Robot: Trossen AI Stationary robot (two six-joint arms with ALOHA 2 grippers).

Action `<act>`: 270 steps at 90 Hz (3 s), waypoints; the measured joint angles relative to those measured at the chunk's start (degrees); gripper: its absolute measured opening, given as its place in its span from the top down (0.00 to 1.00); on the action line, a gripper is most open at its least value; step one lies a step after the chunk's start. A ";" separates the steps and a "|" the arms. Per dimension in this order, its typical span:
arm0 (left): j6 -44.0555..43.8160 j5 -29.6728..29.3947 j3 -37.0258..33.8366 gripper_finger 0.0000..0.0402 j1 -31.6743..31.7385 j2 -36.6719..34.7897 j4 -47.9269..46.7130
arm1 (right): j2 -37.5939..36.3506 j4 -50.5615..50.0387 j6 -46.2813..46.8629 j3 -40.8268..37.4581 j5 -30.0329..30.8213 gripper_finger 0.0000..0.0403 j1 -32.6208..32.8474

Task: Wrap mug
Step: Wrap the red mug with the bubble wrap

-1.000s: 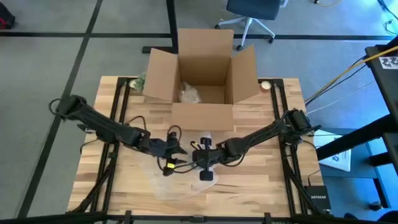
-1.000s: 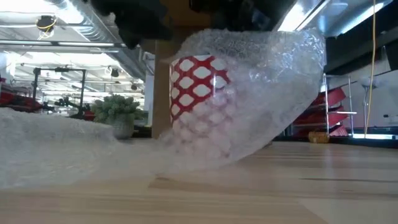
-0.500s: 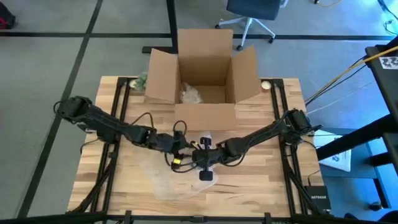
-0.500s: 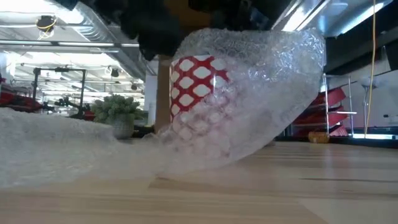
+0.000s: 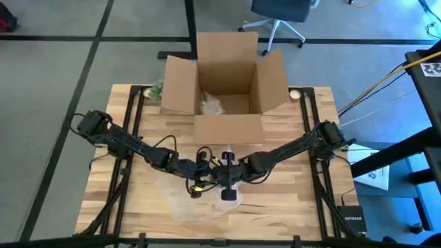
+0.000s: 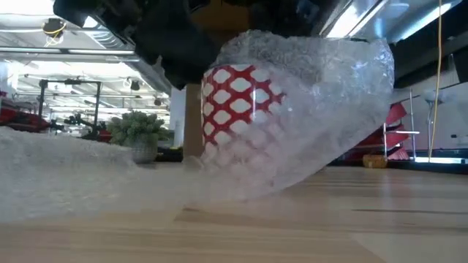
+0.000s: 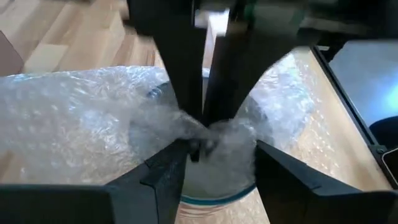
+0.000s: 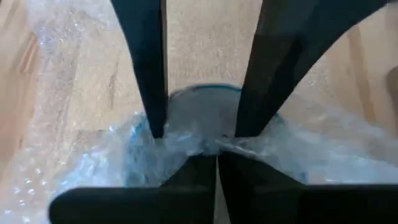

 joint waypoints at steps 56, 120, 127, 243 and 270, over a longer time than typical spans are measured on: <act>0.07 0.00 -0.09 0.59 0.00 -0.02 -0.22 | -0.47 -10.62 10.52 6.24 9.92 1.00 0.11; 0.90 -0.92 3.66 0.59 1.15 1.29 -4.20 | 2.18 8.52 8.17 -5.21 -1.65 1.00 -0.50; -0.13 -0.84 3.76 0.59 1.14 1.57 -4.70 | 2.10 3.11 7.99 -2.19 -1.83 1.00 -0.46; -0.37 -0.83 3.87 0.59 0.81 0.94 -3.34 | 3.30 -8.48 6.78 7.20 -1.71 1.00 0.84; -0.24 -1.01 3.63 0.59 0.81 1.25 -4.40 | -2.98 -17.03 8.77 8.87 5.82 1.00 1.20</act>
